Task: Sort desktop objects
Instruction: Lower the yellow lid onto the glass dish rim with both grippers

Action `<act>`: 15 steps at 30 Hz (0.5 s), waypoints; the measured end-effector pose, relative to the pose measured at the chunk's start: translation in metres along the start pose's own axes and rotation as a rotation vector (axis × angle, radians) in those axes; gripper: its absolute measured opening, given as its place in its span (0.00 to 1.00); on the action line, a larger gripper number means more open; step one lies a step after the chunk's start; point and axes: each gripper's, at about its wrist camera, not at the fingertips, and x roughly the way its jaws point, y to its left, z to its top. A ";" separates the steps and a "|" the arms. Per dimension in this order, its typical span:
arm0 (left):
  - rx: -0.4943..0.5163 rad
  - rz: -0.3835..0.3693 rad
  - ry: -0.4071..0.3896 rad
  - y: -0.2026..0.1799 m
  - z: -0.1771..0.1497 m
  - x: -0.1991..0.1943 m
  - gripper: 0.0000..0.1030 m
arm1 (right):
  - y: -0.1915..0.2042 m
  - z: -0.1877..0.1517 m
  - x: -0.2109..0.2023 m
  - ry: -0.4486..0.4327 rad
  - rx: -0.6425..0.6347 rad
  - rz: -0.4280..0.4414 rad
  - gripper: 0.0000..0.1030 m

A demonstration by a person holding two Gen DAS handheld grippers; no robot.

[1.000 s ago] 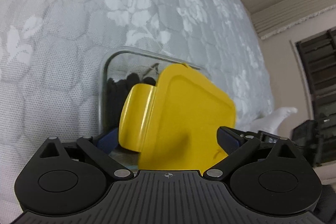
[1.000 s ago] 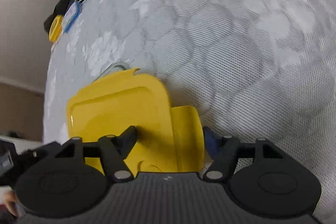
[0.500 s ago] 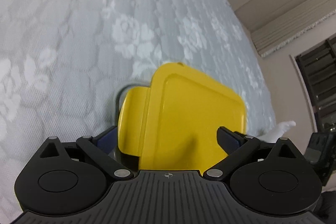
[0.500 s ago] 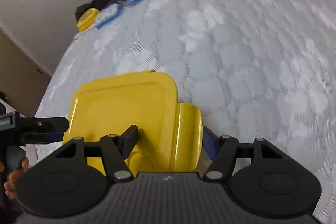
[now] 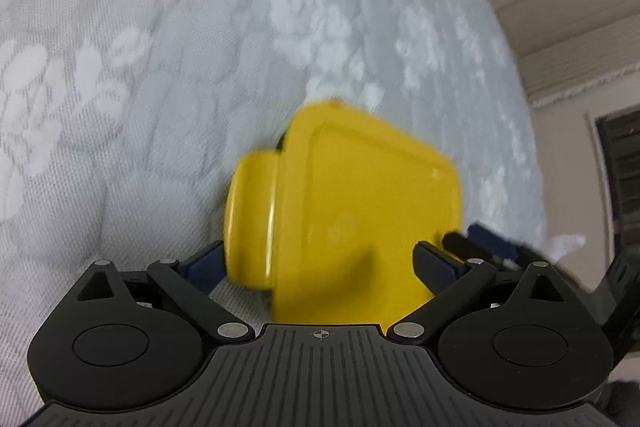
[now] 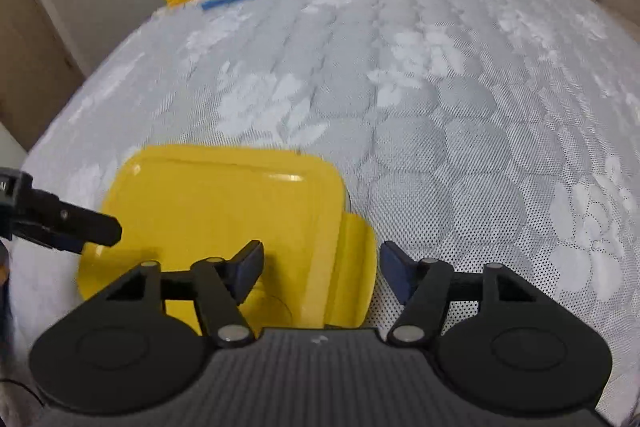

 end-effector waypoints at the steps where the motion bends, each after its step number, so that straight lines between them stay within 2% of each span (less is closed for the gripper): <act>1: -0.005 0.006 -0.024 0.001 0.002 -0.004 0.97 | -0.001 0.000 -0.001 -0.006 0.015 -0.004 0.67; 4: -0.013 0.069 -0.041 0.007 0.005 -0.004 0.97 | -0.006 0.001 -0.003 -0.016 0.060 -0.021 0.66; 7: -0.025 0.153 0.019 0.016 0.004 0.008 0.99 | -0.012 0.001 0.007 0.026 0.114 -0.001 0.66; 8: -0.029 0.162 0.042 0.019 0.003 0.013 0.99 | -0.011 0.002 0.009 0.038 0.125 0.015 0.66; 10: -0.069 0.126 0.075 0.024 0.002 0.017 0.99 | -0.007 0.003 0.011 0.063 0.121 0.039 0.68; 13: -0.055 0.133 0.069 0.025 0.002 0.016 1.00 | 0.005 -0.001 0.012 0.052 0.069 0.011 0.74; 15: -0.045 0.136 0.059 0.026 0.000 0.016 1.00 | 0.008 0.000 0.014 0.060 0.058 -0.001 0.74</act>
